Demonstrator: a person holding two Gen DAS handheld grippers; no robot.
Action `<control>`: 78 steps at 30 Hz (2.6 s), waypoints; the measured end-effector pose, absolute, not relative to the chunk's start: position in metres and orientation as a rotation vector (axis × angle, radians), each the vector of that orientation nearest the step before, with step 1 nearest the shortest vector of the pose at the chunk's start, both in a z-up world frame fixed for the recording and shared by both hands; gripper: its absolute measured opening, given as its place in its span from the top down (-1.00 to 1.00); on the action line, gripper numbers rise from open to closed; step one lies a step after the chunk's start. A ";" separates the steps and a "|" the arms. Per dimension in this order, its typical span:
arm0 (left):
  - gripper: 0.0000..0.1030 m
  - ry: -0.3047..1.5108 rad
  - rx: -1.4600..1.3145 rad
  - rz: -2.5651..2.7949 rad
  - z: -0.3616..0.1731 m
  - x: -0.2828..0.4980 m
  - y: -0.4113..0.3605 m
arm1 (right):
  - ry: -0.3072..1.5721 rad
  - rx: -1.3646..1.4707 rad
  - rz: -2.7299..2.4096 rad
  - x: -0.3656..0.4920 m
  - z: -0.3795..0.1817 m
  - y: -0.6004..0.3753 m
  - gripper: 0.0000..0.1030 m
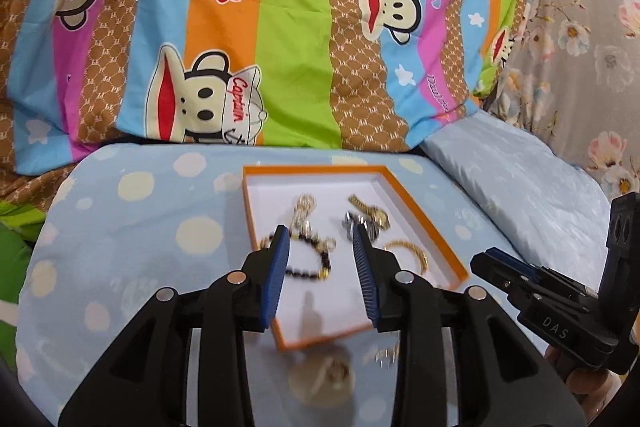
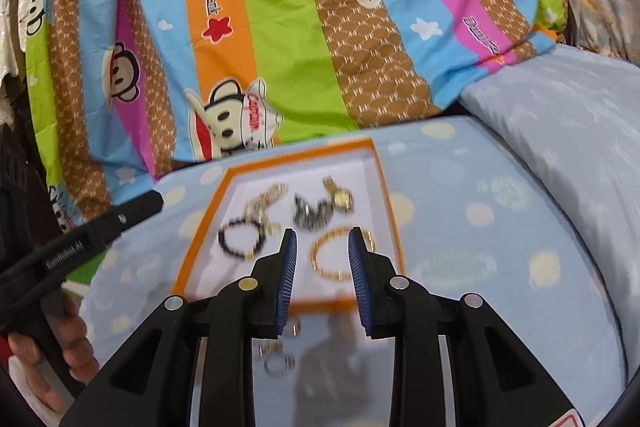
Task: Organize jewelry
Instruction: 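Withdraw both open tools from the box toward the remaining earrings, then grasp the silver stone ring with the right tool while the left tool grasps a gold hoop earring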
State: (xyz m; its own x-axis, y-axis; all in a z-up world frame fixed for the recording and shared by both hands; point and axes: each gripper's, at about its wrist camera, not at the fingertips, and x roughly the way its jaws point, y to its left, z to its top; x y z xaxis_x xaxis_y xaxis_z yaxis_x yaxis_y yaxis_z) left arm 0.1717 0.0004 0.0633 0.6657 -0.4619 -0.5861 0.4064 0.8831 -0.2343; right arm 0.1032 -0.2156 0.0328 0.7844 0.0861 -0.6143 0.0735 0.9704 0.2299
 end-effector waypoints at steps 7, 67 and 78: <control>0.38 0.781 -0.066 -0.500 0.030 0.123 0.007 | 0.788 0.267 0.032 0.063 -0.006 -0.200 0.47; 0.44 0.916 -0.040 -0.469 -0.019 0.138 -0.029 | 0.842 0.218 0.006 0.092 -0.022 -0.181 0.55; 0.66 0.918 -0.054 -0.460 -0.020 0.140 -0.024 | 0.835 0.224 0.006 0.091 -0.019 -0.181 0.55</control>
